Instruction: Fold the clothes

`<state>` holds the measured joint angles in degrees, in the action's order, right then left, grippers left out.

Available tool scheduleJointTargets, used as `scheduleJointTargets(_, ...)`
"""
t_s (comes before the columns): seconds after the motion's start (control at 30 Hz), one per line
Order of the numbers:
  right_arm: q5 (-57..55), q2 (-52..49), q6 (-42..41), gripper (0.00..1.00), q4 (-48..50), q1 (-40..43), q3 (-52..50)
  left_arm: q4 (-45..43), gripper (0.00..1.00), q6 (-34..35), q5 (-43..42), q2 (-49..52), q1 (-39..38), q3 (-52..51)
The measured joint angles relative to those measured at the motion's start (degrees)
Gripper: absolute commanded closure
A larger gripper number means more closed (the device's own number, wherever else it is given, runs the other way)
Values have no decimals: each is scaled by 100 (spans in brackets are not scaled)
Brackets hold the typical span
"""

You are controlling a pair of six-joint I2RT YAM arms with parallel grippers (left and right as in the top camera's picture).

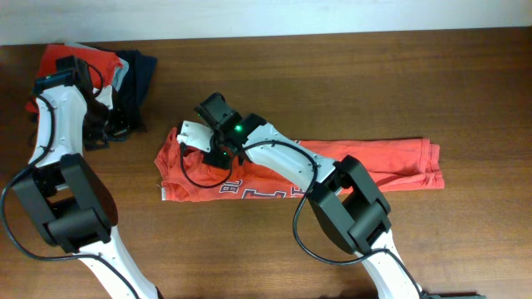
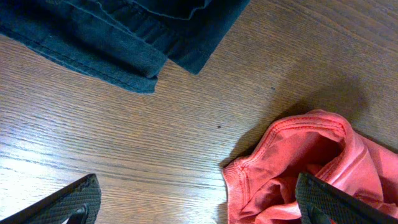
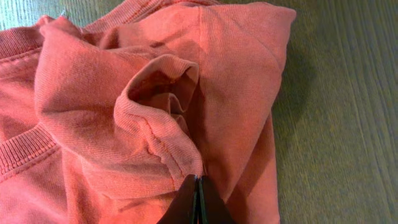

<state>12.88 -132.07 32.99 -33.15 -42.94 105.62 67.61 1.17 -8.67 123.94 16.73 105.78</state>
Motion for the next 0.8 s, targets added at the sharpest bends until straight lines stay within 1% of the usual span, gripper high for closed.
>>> scheduleJointTargets(0.37,-31,0,-4,96,-509,251,0,0,1,2,-2,0,2,0)
scheduleJointTargets(0.4,-42,0,-7,94,-516,258,0,0,1,0,0,0,2,0)
scheduleJointTargets(0.47,-44,0,0,77,-520,258,0,0,1,2,-2,0,0,0)
scheduleJointTargets(0.5,-48,0,-2,71,-522,258,0,0,1,0,0,0,0,0)
scheduleJointTargets(0.53,-48,2,2,69,-525,258,0,0,1,2,0,0,0,0)
scheduleJointTargets(0.63,-83,59,-153,64,-549,258,9,0,1,2,-2,0,0,0)
scheduleJointTargets(0.7,-90,120,-229,63,-584,256,92,0,1,2,-2,0,0,0)
scheduleJointTargets(0.8,-79,289,-337,60,-575,256,350,0,1,2,0,0,0,0)
